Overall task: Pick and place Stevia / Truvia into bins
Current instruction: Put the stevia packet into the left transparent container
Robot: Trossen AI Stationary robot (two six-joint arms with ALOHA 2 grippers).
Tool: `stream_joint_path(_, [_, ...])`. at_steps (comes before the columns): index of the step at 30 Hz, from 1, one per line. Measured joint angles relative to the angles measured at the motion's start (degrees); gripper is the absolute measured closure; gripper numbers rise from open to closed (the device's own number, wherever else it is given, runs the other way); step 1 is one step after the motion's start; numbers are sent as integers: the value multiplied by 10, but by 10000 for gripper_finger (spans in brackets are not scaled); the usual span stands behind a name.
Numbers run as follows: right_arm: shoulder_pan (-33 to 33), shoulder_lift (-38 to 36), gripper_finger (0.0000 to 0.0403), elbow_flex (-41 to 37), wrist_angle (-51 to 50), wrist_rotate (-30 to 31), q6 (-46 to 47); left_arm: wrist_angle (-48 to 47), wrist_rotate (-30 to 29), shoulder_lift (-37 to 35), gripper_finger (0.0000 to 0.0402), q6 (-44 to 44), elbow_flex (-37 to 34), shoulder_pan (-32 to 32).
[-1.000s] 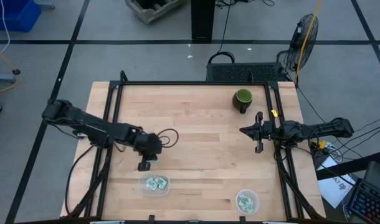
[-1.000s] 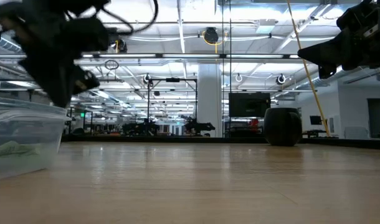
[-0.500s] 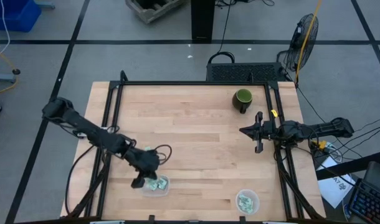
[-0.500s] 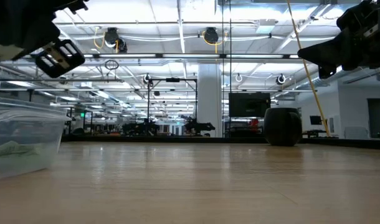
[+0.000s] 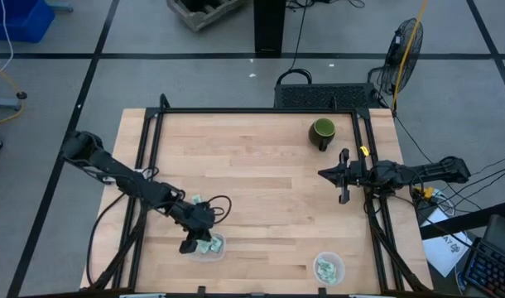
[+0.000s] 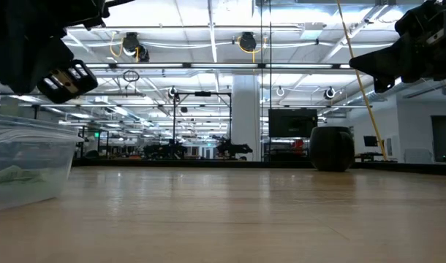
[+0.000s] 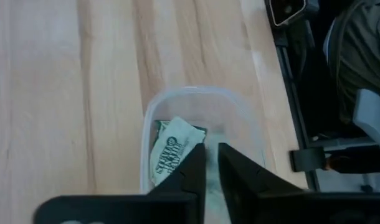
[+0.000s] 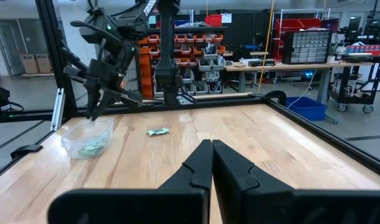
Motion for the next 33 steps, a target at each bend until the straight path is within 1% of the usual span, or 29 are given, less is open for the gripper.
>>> stream_joint_path(4, [0, 0, 399, 0, 0, 0, 0, 7, 5, 0, 310, -13, 0, 0])
stream_joint_path(6, [0, 0, 399, 0, 0, 0, 0, 9, -2, 0, 287, -14, 0, 0])
stream_joint_path(10, [0, 0, 398, 0, 0, 0, 0, -9, -7, 0, 256, 19, 0, 0])
stream_joint_path(12, [0, 0, 399, 0, 0, 0, 0, -32, -23, -5, 252, 27, 0, 0])
stream_joint_path(14, [0, 0, 399, 0, 0, 0, 0, -66, -55, -13, 250, 26, 0, 0])
stream_joint_path(21, [0, 0, 398, 0, 0, 0, 0, -195, -212, -57, 250, 19, 0, 0])
stream_joint_path(25, [0, 0, 399, 0, 0, 0, 0, -254, -271, -60, 250, -12, 0, 0])
stream_joint_path(27, [0, 0, 398, 0, 0, 0, 0, -279, -287, -57, 250, -29, 0, 2])
stream_joint_path(30, [0, 0, 399, 0, 0, 0, 0, -298, -296, -51, 250, -42, -2, 8])
stream_joint_path(33, [0, 0, 398, 0, 0, 0, 0, -292, -295, -52, 250, -52, -17, 15])
